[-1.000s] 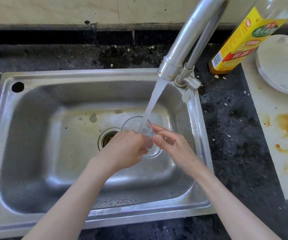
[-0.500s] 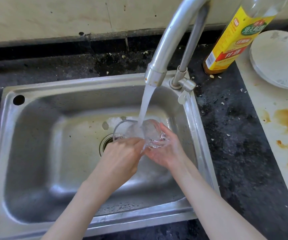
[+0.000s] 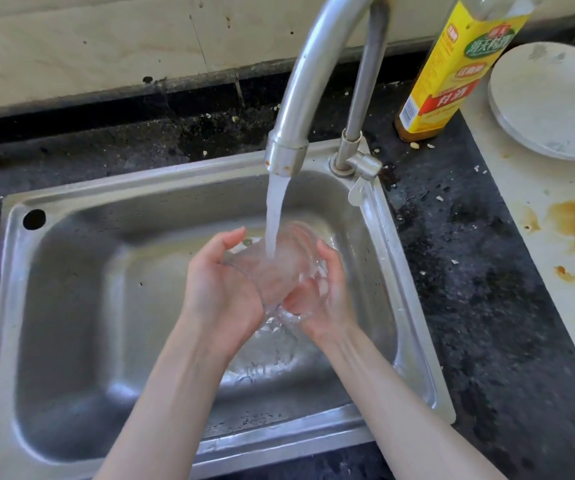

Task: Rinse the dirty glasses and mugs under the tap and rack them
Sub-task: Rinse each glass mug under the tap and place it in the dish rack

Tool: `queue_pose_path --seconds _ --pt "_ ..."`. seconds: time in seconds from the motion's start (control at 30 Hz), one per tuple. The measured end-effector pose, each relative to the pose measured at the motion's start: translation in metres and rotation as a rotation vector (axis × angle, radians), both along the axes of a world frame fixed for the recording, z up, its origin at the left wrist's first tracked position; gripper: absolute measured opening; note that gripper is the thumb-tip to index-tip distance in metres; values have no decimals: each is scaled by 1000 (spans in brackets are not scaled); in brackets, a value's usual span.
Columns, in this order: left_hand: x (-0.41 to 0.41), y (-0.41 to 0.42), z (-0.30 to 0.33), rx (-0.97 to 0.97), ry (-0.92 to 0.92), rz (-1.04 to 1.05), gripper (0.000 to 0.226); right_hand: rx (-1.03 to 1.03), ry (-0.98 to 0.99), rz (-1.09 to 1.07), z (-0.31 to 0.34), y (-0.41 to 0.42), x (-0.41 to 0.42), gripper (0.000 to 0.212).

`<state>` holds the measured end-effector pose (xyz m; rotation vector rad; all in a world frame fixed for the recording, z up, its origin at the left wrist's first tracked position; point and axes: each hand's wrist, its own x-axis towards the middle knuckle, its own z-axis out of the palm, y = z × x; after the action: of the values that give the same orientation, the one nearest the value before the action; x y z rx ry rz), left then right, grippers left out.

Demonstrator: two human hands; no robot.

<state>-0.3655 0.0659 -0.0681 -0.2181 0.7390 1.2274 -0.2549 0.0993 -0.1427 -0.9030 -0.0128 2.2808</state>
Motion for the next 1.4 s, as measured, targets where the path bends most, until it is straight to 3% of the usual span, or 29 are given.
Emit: queue_pose_path --seconds 0.13,0.23,0.33,0.4,0.43,0.47,0.53,0.63,0.67,0.7,0.77,0.87,0.97,1.03,1.07,1.1,1.2,1.27,1.33,1.4 --pt "2 1 2 183 38 -100 67 51 37 19 -2 2 -1 64" --pt "0 0 3 310 122 -273 63 115 16 76 -3 8 4 52" --pt "-4 0 5 219 654 -457 43 207 -132 143 0 17 7 49" --pt "-2 2 9 129 1079 -550 24 138 -194 125 -5 14 5 66" --pt "-1 3 9 110 1146 -542 20 109 -203 98 -8 10 3 79" --pt "0 5 8 81 1119 -504 18 86 -200 54 -12 7 1 88" --pt "0 10 6 -12 795 -409 29 71 -114 -29 -17 6 0 91" --pt "-7 13 3 -71 137 -182 63 139 22 13 -18 10 6 62" --pt "-8 15 2 -54 28 -134 66 153 32 55 -17 10 8 54" --pt "-9 15 -2 -22 41 -127 65 157 28 97 -16 10 10 48" --pt "-7 11 -6 25 274 -210 53 130 -16 167 -17 15 12 54" --pt "-11 -2 -6 121 705 -423 41 49 -91 255 -8 30 15 78" --pt "-16 -6 -5 204 1177 -656 33 -146 -111 244 -6 32 14 69" --pt "-13 -2 -4 265 1413 -794 33 -132 -170 247 -11 26 10 67" --pt "-11 1 -4 268 1401 -811 32 -105 -190 247 -15 21 9 64" --pt "-9 3 -2 241 1274 -777 30 -78 -177 234 -17 17 8 56" --pt "-11 11 -5 49 630 -585 49 33 -87 97 -23 4 5 28" --pt "-12 14 -6 -23 392 -460 59 37 -28 23 -26 -1 5 30" --pt "-11 13 -7 -66 403 -406 48 55 -71 112 -27 0 7 35" --pt "-11 7 -8 -43 618 -463 35 71 -178 291 -26 7 11 43"
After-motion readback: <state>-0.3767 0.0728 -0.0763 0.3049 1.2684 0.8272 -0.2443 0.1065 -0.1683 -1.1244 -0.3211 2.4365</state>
